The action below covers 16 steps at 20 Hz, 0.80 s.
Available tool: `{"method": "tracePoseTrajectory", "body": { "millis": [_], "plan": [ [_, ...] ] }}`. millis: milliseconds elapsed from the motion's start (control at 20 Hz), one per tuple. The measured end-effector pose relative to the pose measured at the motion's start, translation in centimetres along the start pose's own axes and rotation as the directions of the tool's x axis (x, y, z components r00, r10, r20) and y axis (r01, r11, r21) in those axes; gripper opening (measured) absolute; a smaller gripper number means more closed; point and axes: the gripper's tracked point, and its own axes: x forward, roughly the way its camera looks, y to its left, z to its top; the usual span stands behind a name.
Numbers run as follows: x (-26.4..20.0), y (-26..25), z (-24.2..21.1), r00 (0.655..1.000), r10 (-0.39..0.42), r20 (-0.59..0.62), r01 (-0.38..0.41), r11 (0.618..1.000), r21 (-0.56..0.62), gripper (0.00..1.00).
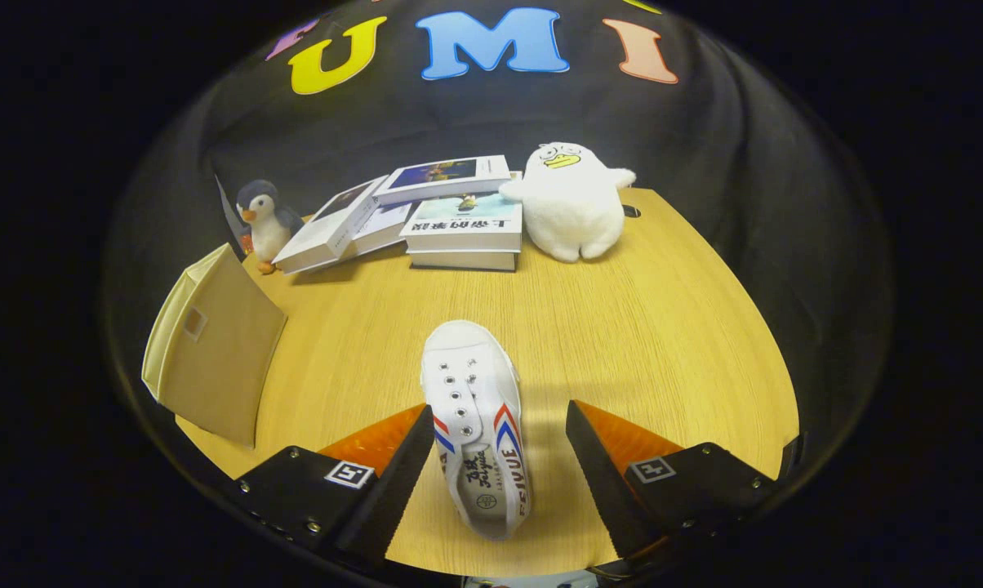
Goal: Open the storage box then place both shoes into the box .Put the left shoe in first, then the right shoe, with the right side of both shoes facing outward in a uniform manner.
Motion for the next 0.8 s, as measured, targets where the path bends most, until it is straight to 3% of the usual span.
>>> {"method": "tracePoseTrajectory", "body": {
  "millis": [650, 700, 750, 800],
  "plan": [
    [4.4, -1.8, -3.8, 0.986, -0.049, -0.157, 0.042, 0.998, -0.045, 0.94],
    [4.5, -0.9, -3.9, 0.986, -0.001, -0.167, -0.002, 1.000, -0.016, 0.93],
    [4.7, -0.4, -3.9, 0.987, 0.014, -0.163, -0.012, 1.000, 0.010, 0.84],
    [4.8, -0.2, -3.9, 0.986, 0.020, -0.166, -0.017, 1.000, 0.017, 0.64]
  ]
}}
